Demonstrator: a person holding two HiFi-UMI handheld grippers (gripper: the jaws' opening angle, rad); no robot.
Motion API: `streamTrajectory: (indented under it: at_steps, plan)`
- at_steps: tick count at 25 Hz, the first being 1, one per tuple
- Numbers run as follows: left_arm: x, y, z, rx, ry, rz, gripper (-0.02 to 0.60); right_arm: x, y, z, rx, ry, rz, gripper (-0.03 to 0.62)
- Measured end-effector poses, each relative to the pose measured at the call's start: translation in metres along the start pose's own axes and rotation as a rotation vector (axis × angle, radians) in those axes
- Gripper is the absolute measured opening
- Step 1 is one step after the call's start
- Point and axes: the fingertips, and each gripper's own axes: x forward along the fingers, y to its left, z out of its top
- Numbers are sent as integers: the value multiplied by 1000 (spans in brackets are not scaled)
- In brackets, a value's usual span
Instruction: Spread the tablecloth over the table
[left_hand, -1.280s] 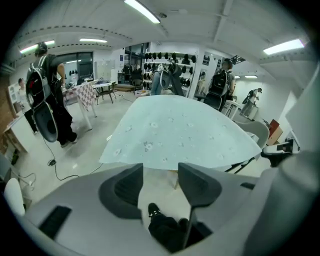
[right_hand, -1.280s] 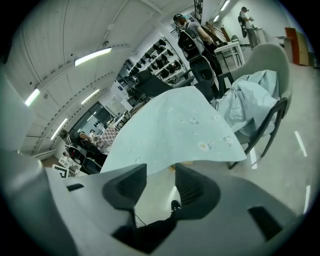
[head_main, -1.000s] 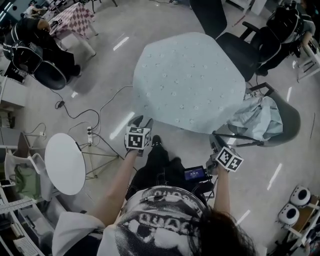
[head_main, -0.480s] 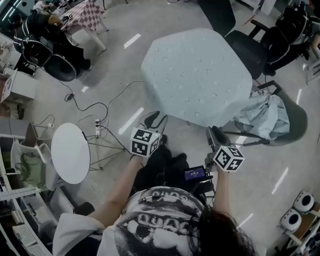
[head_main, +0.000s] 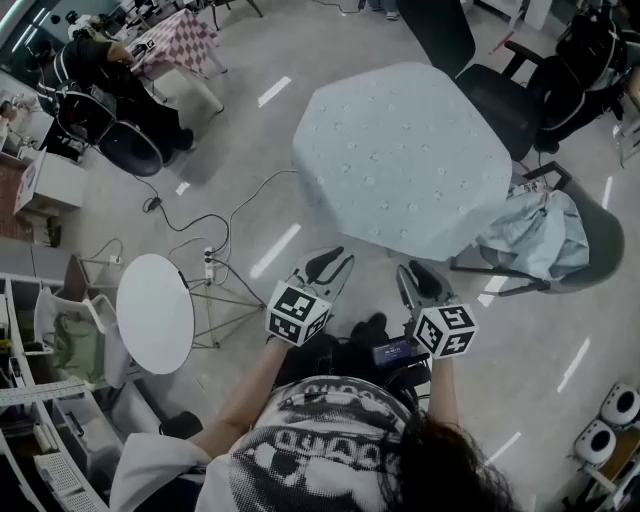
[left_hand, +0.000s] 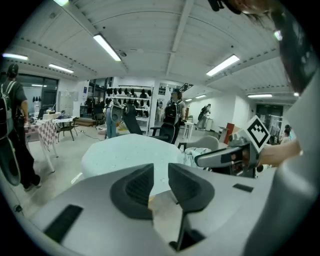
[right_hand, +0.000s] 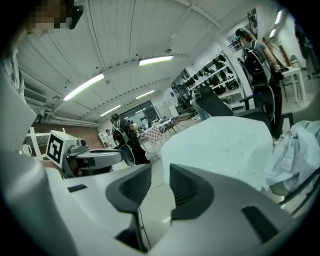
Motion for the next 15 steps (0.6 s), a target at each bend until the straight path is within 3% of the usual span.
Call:
streamTrajectory:
  at_steps: [7, 15]
  plan:
    - [-33, -1, -4, 51, -27, -66, 70, 12, 61, -4, -97, -4, 61, 110]
    - [-101, 25, -18, 76, -58, -54, 44, 24, 138, -15, -125, -25, 78, 56]
